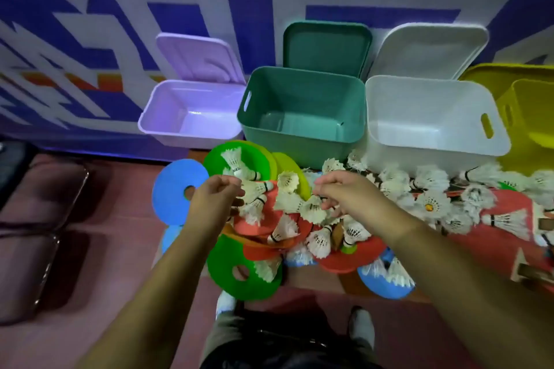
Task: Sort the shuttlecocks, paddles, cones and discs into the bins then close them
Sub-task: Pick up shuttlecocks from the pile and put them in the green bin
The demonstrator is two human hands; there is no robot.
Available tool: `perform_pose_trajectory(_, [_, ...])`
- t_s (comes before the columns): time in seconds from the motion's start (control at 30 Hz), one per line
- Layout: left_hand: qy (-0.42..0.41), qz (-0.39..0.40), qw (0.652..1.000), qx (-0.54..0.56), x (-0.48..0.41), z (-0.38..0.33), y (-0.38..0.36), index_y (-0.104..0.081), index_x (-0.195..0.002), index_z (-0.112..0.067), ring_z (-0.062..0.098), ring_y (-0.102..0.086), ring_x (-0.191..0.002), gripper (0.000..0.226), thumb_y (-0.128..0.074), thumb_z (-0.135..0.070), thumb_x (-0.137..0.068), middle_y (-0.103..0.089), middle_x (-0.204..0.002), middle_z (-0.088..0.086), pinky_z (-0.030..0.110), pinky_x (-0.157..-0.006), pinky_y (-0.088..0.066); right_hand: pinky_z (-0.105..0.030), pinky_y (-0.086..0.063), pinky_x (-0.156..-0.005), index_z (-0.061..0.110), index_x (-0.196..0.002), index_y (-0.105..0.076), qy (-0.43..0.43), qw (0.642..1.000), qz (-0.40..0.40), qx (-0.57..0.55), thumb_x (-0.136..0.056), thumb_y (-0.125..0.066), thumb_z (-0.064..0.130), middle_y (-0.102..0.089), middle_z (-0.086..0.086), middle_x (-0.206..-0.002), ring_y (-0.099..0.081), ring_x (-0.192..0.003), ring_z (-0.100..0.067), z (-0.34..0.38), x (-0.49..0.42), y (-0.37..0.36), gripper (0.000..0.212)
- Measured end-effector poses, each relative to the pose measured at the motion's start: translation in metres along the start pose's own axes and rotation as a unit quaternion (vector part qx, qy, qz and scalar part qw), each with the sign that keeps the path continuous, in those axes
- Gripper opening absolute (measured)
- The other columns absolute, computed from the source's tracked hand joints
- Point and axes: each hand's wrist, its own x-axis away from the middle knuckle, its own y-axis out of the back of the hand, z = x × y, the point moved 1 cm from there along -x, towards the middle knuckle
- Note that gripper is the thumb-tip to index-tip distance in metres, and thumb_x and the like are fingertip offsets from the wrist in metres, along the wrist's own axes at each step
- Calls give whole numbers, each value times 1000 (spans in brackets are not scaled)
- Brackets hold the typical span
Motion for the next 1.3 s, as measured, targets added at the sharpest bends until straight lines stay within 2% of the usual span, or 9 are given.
perform_pose_trajectory(0.13, [-20, -28, 992, -122, 4, 34, 11, -68, -97, -22, 23, -71, -75, 8, -69, -16, -93, -74, -88, 3, 44, -72, -57, -38, -61, -80, 37, -102, -75, -6, 995, -7, 103, -93, -73, 37, -75, 7, -103, -75, -88, -12, -26, -9, -30, 8])
perform_pose_trajectory(0.3, [-66, -87, 966, -235, 3, 63, 38, -67, -114, -20, 18, -65, -97, 29, -73, -17, -86, -65, -114, -1, 35, -78, -48, -25, -48, -74, 34, -103, -74, 42, 990, -14, 132, -97, -69, 27, -72, 13, -105, -68, -94, -4, -25, -15, -59, 11])
perform_pose_trajectory(0.5, [-56, -128, 956, -258, -7, 82, 66, -58, -132, -21, 29, -58, -117, 54, -73, -24, -80, -53, -131, 5, 55, -95, -55, -20, -45, -72, 33, -102, -72, 105, 979, -2, 174, -94, -70, 21, -71, 14, -104, -61, -87, 5, -10, -40, -106, 14])
perform_pose_trajectory(0.67, [-42, -92, 965, -243, -13, 87, 69, -52, -140, -25, 25, -57, -123, 61, -76, -31, -84, -53, -137, 2, 52, -100, -53, -14, -47, -74, 30, -118, -70, 156, 953, 23, 260, -93, -72, 21, -60, 6, -115, -63, -100, -12, 2, -65, -142, 27])
perform_pose_trajectory(0.77, [-69, -74, 965, -241, -17, 86, 65, -53, -143, -30, 22, -56, -123, 65, -81, -29, -84, -54, -136, 2, 45, -101, -50, -28, -51, -74, 33, -125, -67, 158, 942, 23, 296, -93, -70, 22, -52, 3, -119, -65, -91, -18, 4, -77, -154, 34])
perform_pose_trajectory(0.9, [-110, -48, 956, -268, -23, 82, 58, -60, -136, -43, 21, -54, -121, 56, -80, -28, -85, -54, -129, 0, 36, -100, -46, -29, -50, -69, 38, -134, -65, 174, 918, 14, 355, -96, -67, 20, -45, 3, -122, -59, -73, -17, 1, -94, -157, 43])
perform_pose_trajectory(0.97, [-111, -38, 953, -280, -28, 82, 56, -68, -129, -41, 23, -53, -123, 45, -80, -27, -87, -54, -129, 0, 36, -103, -46, -31, -53, -77, 39, -138, -64, 177, 903, 19, 391, -96, -65, 19, -45, 2, -122, -60, -82, -18, -1, -103, -155, 46])
perform_pose_trajectory(1.13, [-97, -35, 940, -325, -36, 83, 52, -79, -103, -33, 29, -60, -109, 14, -79, -35, -90, -59, -112, 1, 39, -91, -53, -41, -55, -89, 41, -142, -58, 193, 842, 38, 502, -94, -62, 16, -52, 0, -126, -56, -113, -27, -1, -109, -148, 54])
perform_pose_trajectory(1.3, [-116, -47, 926, -355, -34, 70, 47, -79, -105, -25, 26, -62, -99, 14, -74, -32, -95, -62, -109, 1, 32, -79, -47, -43, -47, -91, 31, -121, -54, 247, 789, 31, 562, -94, -65, 23, -58, -2, -116, -57, -111, -30, 9, -103, -145, 30])
